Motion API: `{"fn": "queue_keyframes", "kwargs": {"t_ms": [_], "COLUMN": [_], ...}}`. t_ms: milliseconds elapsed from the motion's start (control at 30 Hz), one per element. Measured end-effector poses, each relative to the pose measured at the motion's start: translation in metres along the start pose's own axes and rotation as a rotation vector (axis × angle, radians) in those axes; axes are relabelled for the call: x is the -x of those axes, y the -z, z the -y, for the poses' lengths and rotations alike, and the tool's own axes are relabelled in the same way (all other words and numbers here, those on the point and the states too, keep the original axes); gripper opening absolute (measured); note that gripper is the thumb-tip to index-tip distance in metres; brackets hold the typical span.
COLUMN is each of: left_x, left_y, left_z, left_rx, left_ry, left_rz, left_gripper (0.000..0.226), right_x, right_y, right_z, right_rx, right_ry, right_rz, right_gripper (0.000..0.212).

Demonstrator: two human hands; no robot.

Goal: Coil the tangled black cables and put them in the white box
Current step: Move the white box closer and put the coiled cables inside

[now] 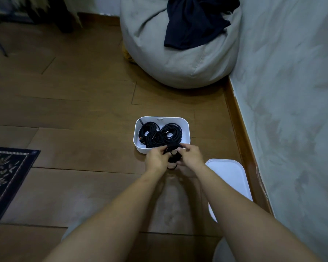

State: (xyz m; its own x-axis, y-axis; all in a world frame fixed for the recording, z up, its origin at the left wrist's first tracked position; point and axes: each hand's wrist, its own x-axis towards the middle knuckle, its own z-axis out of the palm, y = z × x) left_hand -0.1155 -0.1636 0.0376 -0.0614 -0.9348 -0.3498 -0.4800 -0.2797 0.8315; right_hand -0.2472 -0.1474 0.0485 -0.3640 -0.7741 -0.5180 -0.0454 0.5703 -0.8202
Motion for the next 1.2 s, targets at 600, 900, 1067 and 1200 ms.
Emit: {"fn": "queue_keyframes", "kwargs": {"t_ms": [600,900,1067,1200], "left_x": [-0.113,-0.117,-0.114,-0.117], "left_y": [-0.029,-0.027,-0.024,-0.019], "left_z": [-0.012,0.010,0.015,0.013], "left_rx": [-0.106,-0.372,-0.406,-0.384], "left_ry": [0.013,-0.063,-0.073,-0.074], "left_rz": [0.066,0.141,0.156,0.184], "left_gripper": [0.050,0.047,0.048,0.044], "right_x": [-0.125,-0.151,-0.158,-0.160], "right_y": [-0.007,-0.019,-0.021,-0.023], "right_z": [0.009,-0.013,-0.013,-0.010], "right_rx": [0.215,0.449,0.546,0.579], "right_ry": [0.056,0.053,0.015,0.001], "right_rz": [-0.117,-0.032,-0.001,0.012], "right_gripper": [0.035,0.035,0.037,0.039]}}
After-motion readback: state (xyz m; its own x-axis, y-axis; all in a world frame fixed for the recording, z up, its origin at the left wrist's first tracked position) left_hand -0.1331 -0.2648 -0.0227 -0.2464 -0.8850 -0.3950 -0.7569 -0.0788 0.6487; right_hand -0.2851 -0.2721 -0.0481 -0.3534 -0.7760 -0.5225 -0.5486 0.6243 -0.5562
